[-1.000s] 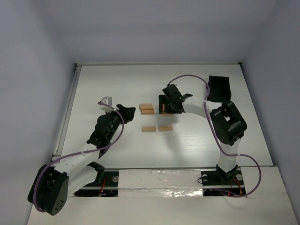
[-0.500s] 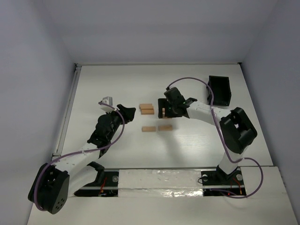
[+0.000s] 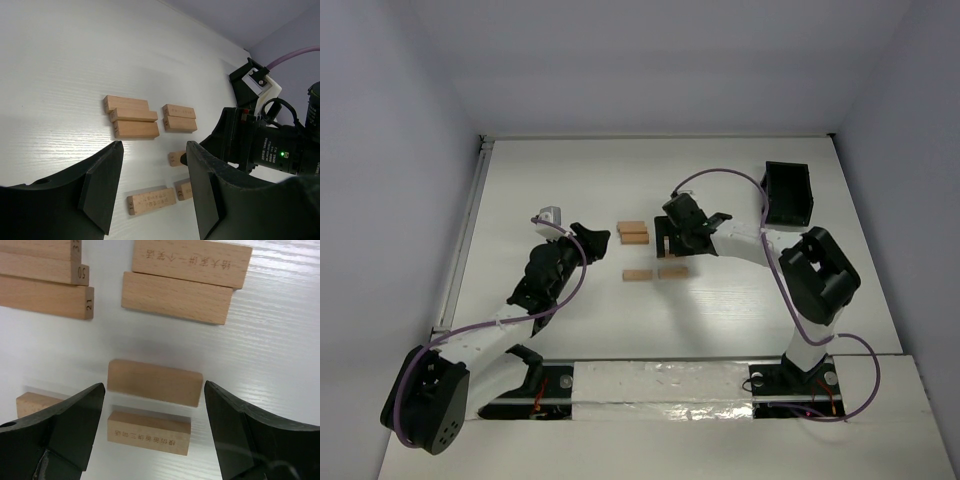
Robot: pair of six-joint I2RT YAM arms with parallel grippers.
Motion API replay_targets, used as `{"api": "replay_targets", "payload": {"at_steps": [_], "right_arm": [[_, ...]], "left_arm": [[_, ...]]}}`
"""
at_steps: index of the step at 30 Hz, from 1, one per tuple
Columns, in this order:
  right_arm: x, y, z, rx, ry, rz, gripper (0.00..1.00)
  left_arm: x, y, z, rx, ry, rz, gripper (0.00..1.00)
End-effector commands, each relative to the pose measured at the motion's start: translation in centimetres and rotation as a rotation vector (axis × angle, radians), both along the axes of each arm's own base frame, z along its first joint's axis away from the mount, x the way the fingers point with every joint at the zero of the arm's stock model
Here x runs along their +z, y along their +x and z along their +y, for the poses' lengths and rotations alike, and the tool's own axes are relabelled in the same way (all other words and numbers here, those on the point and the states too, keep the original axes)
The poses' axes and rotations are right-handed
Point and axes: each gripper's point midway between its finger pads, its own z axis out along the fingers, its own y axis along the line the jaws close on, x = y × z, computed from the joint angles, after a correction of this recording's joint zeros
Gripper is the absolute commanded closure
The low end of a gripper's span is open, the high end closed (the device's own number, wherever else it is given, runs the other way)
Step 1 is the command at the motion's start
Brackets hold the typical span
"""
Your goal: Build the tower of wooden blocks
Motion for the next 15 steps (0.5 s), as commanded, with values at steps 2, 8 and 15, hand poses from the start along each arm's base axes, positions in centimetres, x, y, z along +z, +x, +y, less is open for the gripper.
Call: {"api": "replay_targets", "payload": {"at_steps": [2, 8, 15], "right_arm": [[0.8, 1.23, 0.11, -0.032, -0.024, -0.05, 0.13], [0.38, 1.27, 0.26, -0.03, -0.024, -0.043, 0.13], [1.08, 1.27, 0.93, -0.011, -0.012, -0.054, 0.1]], "left_arm": [[3.77, 0.74, -0.36, -0.004, -0.045, -0.096, 0.5], [3.68, 0.74, -0.36, -0.004, -0.044, -0.094, 0.5], [3.61, 0.79, -0.38, -0.004, -0.043, -0.092, 0.5]]}}
